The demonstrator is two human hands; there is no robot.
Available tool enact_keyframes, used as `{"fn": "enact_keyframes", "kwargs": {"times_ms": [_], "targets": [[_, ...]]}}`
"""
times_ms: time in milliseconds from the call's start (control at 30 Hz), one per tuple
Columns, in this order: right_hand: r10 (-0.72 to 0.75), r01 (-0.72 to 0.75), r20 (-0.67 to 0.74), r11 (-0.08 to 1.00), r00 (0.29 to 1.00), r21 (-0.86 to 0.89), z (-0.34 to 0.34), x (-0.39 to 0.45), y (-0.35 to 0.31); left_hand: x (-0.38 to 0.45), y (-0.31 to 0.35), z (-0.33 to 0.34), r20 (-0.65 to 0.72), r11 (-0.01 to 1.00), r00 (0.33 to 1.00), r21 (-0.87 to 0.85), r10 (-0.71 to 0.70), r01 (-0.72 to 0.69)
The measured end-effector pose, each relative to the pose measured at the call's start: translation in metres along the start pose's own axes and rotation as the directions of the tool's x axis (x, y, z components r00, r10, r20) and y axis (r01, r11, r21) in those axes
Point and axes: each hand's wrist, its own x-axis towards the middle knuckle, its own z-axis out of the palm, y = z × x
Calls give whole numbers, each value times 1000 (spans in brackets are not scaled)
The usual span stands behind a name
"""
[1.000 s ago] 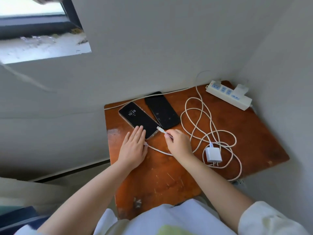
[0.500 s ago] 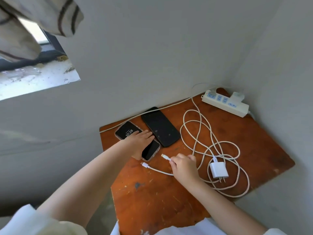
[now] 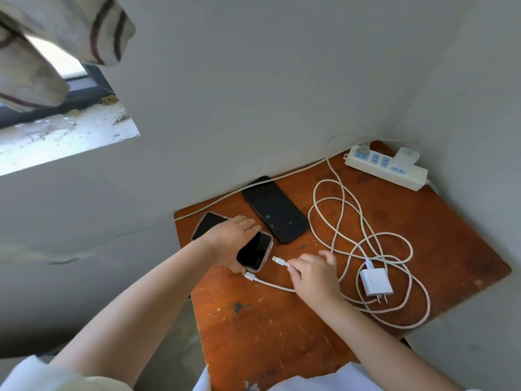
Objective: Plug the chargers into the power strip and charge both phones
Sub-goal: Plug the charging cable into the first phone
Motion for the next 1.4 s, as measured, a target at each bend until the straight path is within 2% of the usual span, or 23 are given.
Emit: {"fn": "enact_keyframes", "kwargs": {"times_ms": [167,300,1400], "targets": [[-37,36,-124,999,992,-9,-5,-3,-4,-14,2,-3,-95,994,995,-105,-41,31],[-21,26,-184,999,983,21,-9,-2,-4,-20,7,-2,-105,994,994,-106,-18,7],[-86,76,-243,996,966,-47,-8,-5,-3,-21,23,-4,-115,996,993,-94,-12,1]]}}
